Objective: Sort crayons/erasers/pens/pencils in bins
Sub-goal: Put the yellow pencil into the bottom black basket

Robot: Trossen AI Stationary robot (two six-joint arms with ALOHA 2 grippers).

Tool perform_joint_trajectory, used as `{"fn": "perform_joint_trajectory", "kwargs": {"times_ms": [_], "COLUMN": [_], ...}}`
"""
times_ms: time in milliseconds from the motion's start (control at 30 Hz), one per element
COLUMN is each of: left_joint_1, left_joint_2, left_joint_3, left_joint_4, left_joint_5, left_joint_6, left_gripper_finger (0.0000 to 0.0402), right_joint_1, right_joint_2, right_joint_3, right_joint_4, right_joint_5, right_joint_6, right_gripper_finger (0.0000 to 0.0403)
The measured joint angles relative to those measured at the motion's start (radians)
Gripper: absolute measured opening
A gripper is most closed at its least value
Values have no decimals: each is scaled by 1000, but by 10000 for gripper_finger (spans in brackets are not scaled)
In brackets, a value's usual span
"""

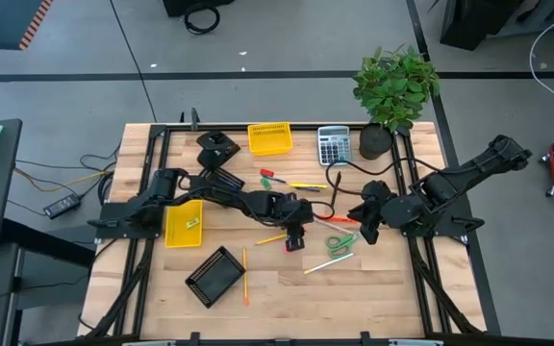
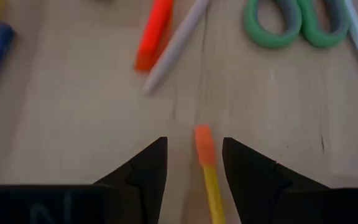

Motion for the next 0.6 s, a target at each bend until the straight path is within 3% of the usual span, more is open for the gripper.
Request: {"fn": "perform_joint_trajectory", "kwargs": {"times_ms": [400,600], "left_joint_1": [-10,-9], "left_joint_2": [36,37], "left_joint_3": [3,3], "left_joint_4": [-2,-7], "left_joint_5": [15,21], "left_joint_6": [-59,-40], "left_gripper_finger": [159,139], "right_joint_1": [0,0], "right_joint_2": [0,0], "right_joint_3": [0,0], "right_joint_4": [-11,-11], "right_joint_5": [0,7], "right_joint_6": [30,47], "right_gripper_finger": [69,69]}}
